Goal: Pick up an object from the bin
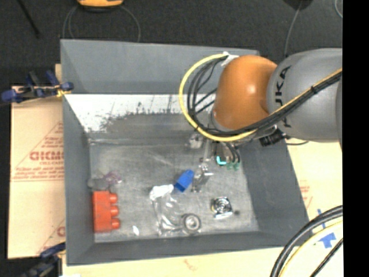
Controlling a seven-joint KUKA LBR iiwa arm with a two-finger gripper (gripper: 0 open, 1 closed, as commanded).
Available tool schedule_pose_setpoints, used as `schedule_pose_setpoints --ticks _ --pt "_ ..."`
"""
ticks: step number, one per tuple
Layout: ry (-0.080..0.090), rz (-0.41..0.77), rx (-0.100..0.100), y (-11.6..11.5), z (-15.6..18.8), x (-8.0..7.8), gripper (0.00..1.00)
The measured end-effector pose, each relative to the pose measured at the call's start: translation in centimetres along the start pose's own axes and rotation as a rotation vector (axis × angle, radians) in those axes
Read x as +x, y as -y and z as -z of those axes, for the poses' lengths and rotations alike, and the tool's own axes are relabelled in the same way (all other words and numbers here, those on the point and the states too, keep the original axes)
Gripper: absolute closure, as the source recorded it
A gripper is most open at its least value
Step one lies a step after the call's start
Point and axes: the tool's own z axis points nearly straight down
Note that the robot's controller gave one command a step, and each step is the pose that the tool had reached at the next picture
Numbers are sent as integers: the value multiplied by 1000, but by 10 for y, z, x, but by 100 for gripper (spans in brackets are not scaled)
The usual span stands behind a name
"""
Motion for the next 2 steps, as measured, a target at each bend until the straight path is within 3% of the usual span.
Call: schedule_pose_setpoints --ticks 1,2 --pt "15 233 2 -12 -95 12 0" --pt "16 230 1 -12 -91 10 100"
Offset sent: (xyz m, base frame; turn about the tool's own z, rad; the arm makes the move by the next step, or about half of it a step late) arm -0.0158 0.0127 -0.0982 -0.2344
